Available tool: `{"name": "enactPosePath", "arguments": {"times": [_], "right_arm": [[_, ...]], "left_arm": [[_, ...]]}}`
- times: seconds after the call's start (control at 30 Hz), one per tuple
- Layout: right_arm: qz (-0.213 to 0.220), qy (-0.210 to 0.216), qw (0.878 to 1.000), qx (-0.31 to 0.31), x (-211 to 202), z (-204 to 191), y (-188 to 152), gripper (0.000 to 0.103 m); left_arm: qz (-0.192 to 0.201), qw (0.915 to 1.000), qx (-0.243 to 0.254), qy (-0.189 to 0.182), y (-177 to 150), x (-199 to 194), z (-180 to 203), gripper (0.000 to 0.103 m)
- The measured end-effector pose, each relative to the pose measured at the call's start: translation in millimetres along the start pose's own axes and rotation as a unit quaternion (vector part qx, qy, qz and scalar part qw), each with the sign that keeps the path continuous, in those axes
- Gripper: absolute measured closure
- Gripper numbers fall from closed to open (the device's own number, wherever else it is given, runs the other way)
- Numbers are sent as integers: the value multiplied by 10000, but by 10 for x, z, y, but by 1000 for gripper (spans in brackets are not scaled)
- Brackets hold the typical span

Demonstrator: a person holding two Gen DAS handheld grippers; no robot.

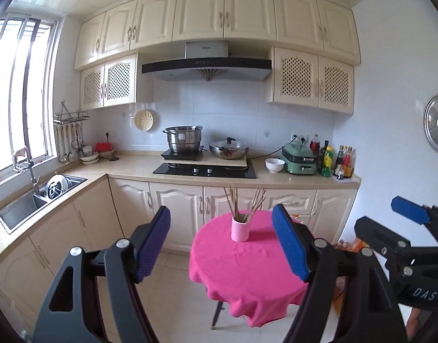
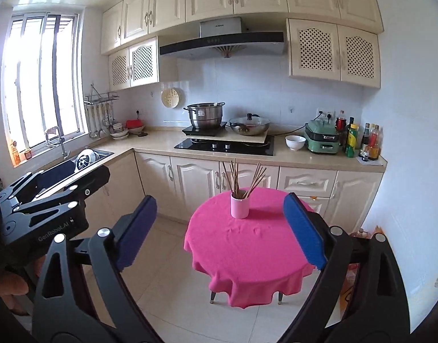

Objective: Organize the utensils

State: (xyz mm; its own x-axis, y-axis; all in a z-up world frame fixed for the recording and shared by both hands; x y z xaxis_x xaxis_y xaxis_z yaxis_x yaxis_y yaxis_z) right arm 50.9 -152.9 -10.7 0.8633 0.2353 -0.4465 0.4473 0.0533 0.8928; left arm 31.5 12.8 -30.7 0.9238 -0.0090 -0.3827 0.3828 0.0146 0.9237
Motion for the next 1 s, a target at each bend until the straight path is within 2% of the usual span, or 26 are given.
{"name": "enactPosePath", "arguments": {"times": [0.33,1.0], "right_arm": [[202,-3,9998,-14,-356,168,-2,11],[94,31,9999,132,-389,203,-73,10]], "left_arm": [[54,10000,13,16,10,-252,266,28],[-20,9997,177,144,-68,-327,329,28]]}}
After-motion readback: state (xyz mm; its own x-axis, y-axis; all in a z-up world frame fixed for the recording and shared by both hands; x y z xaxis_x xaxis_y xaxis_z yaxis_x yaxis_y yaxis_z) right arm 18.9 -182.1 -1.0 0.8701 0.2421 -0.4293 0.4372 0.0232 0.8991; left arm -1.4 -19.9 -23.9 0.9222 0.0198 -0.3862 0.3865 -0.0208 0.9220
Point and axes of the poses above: each gripper's, at about its wrist camera, not at the fingertips, and x roughly the way its jaws point, z to its right, y to its top, the point moved 10 cm from there along x, roughly the way its jaws point, and after that the axes turned 5 degrees about -z, right-handed, at the moved point
